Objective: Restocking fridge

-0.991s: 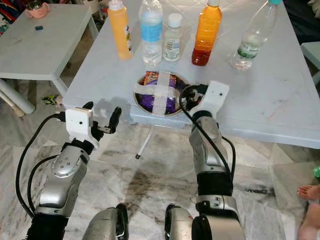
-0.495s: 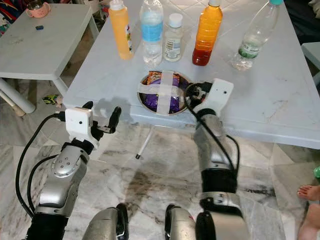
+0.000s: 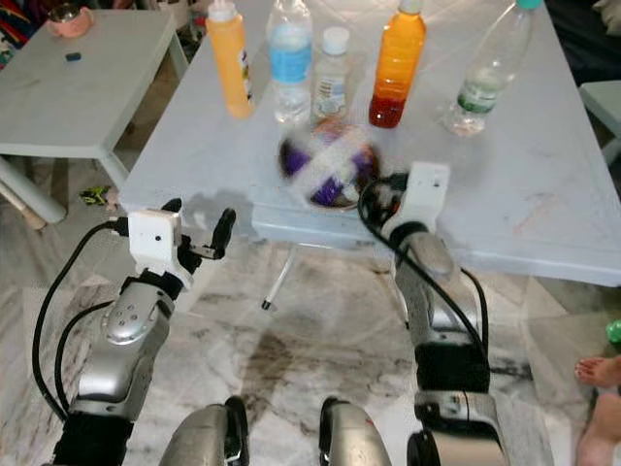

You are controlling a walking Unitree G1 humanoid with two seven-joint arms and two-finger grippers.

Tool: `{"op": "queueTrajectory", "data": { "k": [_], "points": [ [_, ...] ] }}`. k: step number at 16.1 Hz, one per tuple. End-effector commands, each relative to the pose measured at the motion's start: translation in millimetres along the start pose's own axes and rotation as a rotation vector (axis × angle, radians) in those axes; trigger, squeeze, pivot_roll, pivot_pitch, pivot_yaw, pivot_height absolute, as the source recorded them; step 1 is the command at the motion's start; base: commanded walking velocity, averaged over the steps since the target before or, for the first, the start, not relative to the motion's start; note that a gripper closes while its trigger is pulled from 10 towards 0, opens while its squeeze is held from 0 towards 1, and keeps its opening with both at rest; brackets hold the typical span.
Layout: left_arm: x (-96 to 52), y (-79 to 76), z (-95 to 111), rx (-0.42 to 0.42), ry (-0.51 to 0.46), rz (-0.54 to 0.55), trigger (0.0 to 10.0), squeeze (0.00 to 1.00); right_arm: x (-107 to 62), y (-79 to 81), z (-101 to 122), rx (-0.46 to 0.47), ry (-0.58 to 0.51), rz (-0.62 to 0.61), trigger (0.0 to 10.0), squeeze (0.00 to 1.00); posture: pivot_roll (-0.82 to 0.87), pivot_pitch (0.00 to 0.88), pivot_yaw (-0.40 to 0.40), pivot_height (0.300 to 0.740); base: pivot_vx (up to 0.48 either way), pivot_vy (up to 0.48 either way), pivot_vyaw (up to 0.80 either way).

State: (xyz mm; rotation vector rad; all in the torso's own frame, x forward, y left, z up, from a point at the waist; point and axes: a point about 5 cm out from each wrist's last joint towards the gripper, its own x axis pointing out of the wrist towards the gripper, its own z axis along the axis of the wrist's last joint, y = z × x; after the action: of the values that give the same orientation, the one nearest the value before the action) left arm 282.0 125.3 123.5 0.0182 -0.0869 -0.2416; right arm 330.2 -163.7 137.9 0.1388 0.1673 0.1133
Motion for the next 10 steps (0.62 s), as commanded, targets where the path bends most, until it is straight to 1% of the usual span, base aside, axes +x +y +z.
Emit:
{"op": "queueTrajectory", "data": {
  "k": [1, 2, 3, 4, 5, 6, 10],
  "points": [
    [-0.2, 3.1, -1.8, 0.005, 0.008, 0.013, 10.0, 0.00, -1.9, 4.1, -20.8, -0.006, 0.109, 0.029, 10.0, 0.99, 0.01, 0.180, 0.029, 0.740, 0.000, 0.000, 0.00],
    [-0.1, 2.9, -1.8, 0.005, 0.008, 0.013, 10.0, 0.00, -1.3, 4.1, -19.8, -0.003, 0.115, 0.041, 10.0, 0.71, 0.01, 0.179, 0.029, 0.740, 0.000, 0.000, 0.00],
    [0.2, 2.4, -1.6, 0.004, 0.007, 0.012, 10.0, 0.00, 0.2, 3.4, -18.5, -0.005, 0.117, 0.044, 10.0, 0.19, 0.01, 0.178, 0.029, 0.740, 0.000, 0.000, 0.00],
    [0.7, 1.8, -1.3, 0.004, 0.005, 0.011, 10.0, 0.00, 1.1, 2.5, -16.9, -0.010, 0.119, 0.045, 10.0, 0.00, 0.01, 0.177, 0.029, 0.740, 0.000, 0.000, 0.00],
    [1.8, 1.1, -0.9, 0.002, 0.002, 0.009, 10.0, 0.00, 3.0, -1.5, -12.8, -0.026, 0.112, 0.037, 10.0, 0.00, 0.01, 0.174, 0.028, 0.740, 0.000, 0.000, 0.00],
    [1.9, 1.1, -0.9, 0.002, 0.001, 0.009, 10.0, 0.00, 3.0, -2.4, -12.1, -0.028, 0.112, 0.035, 10.0, 0.00, 0.01, 0.174, 0.028, 0.740, 0.000, 0.000, 0.00],
    [2.6, 1.4, -0.7, 0.003, 0.000, 0.010, 10.0, 0.00, 1.0, -14.8, -6.0, -0.042, 0.097, -0.004, 10.0, 0.00, 0.01, 0.170, 0.028, 0.740, 0.000, 0.000, 0.00]
  ]
}}
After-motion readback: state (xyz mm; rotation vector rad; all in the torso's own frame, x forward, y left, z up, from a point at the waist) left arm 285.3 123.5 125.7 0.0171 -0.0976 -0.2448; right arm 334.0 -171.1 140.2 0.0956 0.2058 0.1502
